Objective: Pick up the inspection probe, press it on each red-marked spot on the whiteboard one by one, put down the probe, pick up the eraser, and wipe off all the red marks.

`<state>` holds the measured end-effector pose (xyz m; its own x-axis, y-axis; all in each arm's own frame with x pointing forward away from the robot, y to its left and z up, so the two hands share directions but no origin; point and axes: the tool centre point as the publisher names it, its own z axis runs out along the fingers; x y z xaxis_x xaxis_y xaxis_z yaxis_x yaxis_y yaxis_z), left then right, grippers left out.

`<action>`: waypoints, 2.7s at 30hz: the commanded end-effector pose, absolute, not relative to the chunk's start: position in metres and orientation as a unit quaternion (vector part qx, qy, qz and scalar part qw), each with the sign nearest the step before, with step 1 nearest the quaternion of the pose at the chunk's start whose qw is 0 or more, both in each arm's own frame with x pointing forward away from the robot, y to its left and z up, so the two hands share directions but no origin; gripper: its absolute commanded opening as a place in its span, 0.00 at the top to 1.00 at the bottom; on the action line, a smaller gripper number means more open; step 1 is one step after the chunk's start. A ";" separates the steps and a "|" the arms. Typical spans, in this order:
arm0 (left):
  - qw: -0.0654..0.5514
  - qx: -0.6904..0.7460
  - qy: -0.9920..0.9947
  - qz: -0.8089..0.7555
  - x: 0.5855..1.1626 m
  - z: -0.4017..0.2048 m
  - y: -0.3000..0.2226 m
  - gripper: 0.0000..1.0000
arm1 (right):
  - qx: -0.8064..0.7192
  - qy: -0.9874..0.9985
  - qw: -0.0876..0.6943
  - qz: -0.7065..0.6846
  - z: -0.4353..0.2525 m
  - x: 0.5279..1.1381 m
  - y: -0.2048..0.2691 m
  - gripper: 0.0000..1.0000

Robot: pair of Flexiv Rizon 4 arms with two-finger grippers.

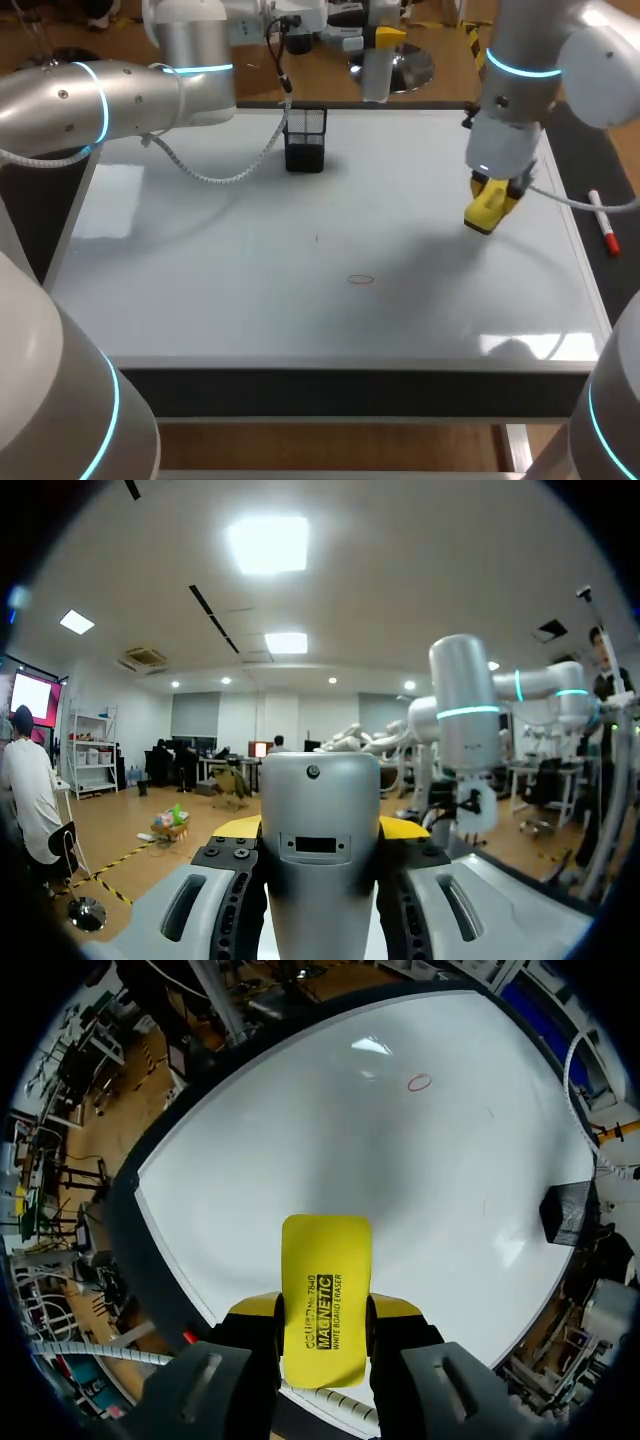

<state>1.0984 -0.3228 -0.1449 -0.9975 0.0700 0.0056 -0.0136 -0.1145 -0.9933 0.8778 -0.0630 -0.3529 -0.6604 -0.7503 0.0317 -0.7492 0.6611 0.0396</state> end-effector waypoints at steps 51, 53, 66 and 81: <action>0.029 -0.049 -0.662 0.747 1.069 -0.133 -0.320 1.00 | 0.390 -0.920 0.002 -0.029 -0.352 0.848 -0.100 1.00; 0.032 -0.053 -0.661 0.748 1.058 -0.132 -0.318 1.00 | 0.390 -0.920 0.002 -0.029 -0.352 0.848 -0.100 1.00; 0.043 -0.072 -0.647 0.758 0.974 -0.133 -0.293 1.00 | 0.390 -0.920 0.002 -0.029 -0.352 0.848 -0.100 1.00; 0.046 -0.073 -0.641 0.763 0.888 -0.152 -0.274 1.00 | 0.390 -0.920 0.002 -0.029 -0.352 0.848 -0.100 1.00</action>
